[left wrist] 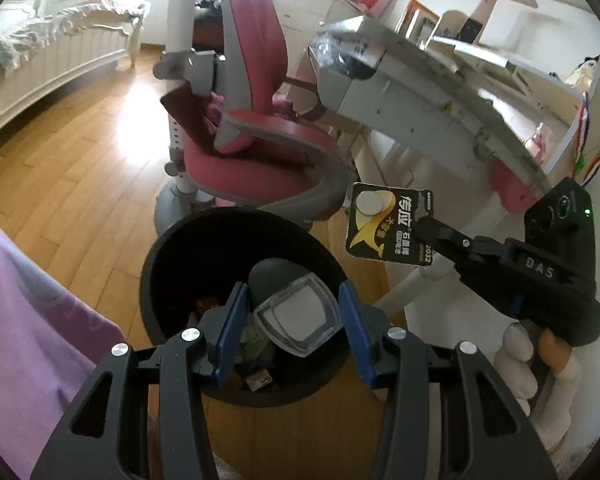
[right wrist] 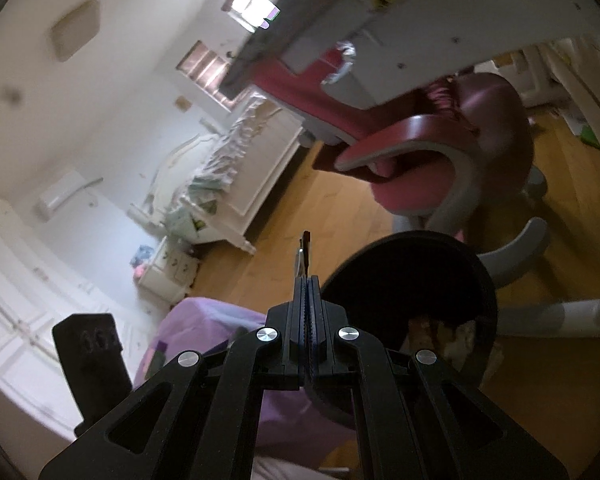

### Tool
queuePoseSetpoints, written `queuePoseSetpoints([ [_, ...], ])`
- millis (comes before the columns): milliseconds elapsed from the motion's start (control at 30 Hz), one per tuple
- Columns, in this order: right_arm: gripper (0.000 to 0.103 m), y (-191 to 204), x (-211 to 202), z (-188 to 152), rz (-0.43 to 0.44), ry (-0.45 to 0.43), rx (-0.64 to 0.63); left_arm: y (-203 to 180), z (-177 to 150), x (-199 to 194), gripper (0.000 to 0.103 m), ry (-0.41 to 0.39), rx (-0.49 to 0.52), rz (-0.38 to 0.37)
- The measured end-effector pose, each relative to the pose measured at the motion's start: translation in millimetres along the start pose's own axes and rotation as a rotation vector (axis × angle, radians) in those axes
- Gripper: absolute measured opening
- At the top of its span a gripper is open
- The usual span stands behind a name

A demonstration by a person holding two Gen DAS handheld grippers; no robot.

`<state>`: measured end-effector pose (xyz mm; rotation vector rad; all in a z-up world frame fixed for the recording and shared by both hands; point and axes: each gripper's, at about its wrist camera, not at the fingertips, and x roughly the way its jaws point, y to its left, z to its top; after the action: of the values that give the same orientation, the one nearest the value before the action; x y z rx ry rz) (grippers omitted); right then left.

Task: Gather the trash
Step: 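Carry the clear lid and card to the bin and release both, then grasp the pink hair roller with the left tool while the right tool grasps the green gum pack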

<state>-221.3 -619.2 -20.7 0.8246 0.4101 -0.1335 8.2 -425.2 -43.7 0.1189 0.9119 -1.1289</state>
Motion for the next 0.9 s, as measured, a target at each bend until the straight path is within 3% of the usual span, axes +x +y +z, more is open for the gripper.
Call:
queuePoseSetpoints([
  [200, 0.003, -13.2, 15.2, -3.1, -0.010, 0.023, 0.034, -0.6, 5.4, 24.1, 0.048, 0.041, -0.004, -0.006],
  [267, 0.012, -16.1, 20.8, -0.8, -0.016, 0.029, 0.042, -1.1, 9.4, 31.7, 0.048, 0.058, -0.002, 0.025],
  [333, 0.062, -19.4, 29.2, 1.4, -0.037, 0.070, 0.059, 1.2, 12.4, 32.1, 0.056, 0.062, -0.007, 0.030],
  [400, 0.077, -24.2, 27.1, 0.9, -0.056, 0.048, 0.093, 2.9, 14.1, 24.7, 0.075, 0.039, -0.020, 0.033],
  [667, 0.077, -11.9, 31.1, -8.6, -0.046, 0.059, 0.064, 19.0, 9.4, -33.7, 0.085, -0.075, -0.058, 0.084],
  [900, 0.077, 49.8, 66.4, -29.5, -0.013, 0.166, -0.061, 77.1, -13.2, -100.9, 0.086, -0.164, -0.194, 0.146],
])
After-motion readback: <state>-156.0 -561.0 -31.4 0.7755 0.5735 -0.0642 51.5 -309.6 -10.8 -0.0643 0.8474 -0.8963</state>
